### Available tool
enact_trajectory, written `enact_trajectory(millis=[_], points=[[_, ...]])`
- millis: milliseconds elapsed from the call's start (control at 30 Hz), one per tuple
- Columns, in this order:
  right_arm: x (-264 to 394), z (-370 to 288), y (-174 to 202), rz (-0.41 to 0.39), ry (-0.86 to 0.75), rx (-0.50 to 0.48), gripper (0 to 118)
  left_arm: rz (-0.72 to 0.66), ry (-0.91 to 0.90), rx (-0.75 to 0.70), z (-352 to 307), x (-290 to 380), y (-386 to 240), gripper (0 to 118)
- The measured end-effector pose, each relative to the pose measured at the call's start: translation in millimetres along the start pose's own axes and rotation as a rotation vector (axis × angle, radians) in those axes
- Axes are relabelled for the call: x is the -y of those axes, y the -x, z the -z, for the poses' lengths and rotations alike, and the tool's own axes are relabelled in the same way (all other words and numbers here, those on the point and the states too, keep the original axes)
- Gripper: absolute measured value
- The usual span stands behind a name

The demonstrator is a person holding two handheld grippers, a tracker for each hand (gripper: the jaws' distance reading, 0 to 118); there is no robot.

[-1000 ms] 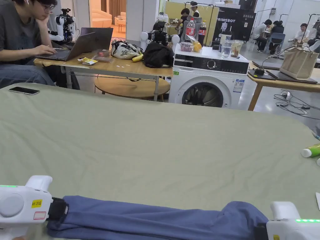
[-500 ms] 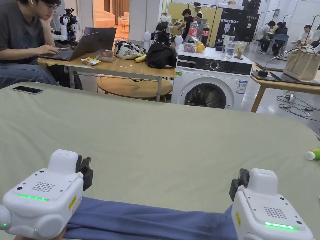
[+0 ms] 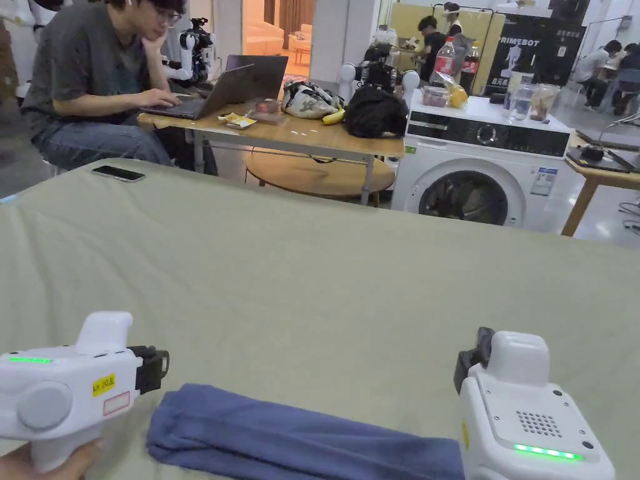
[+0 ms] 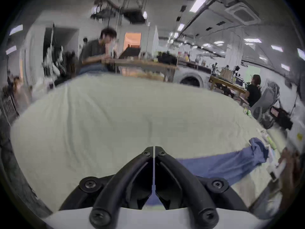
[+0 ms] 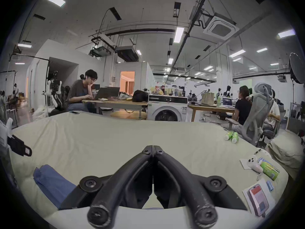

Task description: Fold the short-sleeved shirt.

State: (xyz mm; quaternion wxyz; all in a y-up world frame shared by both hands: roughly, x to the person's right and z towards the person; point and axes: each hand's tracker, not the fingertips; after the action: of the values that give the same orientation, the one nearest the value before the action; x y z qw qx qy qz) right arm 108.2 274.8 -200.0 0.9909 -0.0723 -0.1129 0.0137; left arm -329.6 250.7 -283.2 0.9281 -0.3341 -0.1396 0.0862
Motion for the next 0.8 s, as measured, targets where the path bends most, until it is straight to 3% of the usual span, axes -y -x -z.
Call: enact_trajectory(millis=[133, 167, 433, 567, 633, 700, 767, 800], points=[[8, 5, 8, -0.019, 0.017, -0.014, 0, -0.144, 0.187, 0.117, 16, 6, 48, 57], [9, 6, 9, -0.018, 0.024, -0.021, 0, -0.176, 0.214, 0.166, 22, 8, 60, 58], [20, 12, 11, -0.035, 0.071, -0.031, 0, -0.458, 0.451, 0.54, 73, 33, 88, 59], [25, 12, 9, -0.043, 0.085, -0.03, 0, -0.526, 0.401, 0.667, 98, 45, 81, 55], [27, 12, 9, -0.043, 0.09, -0.027, 0, -0.562, 0.402, 0.684, 104, 53, 73, 47], [28, 12, 7, -0.038, 0.098, -0.027, 0, -0.536, 0.394, 0.687, 99, 56, 64, 11], [30, 12, 6, -0.038, 0.107, -0.028, 0, -0.459, 0.41, 0.553, 96, 60, 55, 9], [30, 12, 5, -0.038, 0.108, -0.028, 0, -0.475, 0.389, 0.561, 108, 55, 66, 9]])
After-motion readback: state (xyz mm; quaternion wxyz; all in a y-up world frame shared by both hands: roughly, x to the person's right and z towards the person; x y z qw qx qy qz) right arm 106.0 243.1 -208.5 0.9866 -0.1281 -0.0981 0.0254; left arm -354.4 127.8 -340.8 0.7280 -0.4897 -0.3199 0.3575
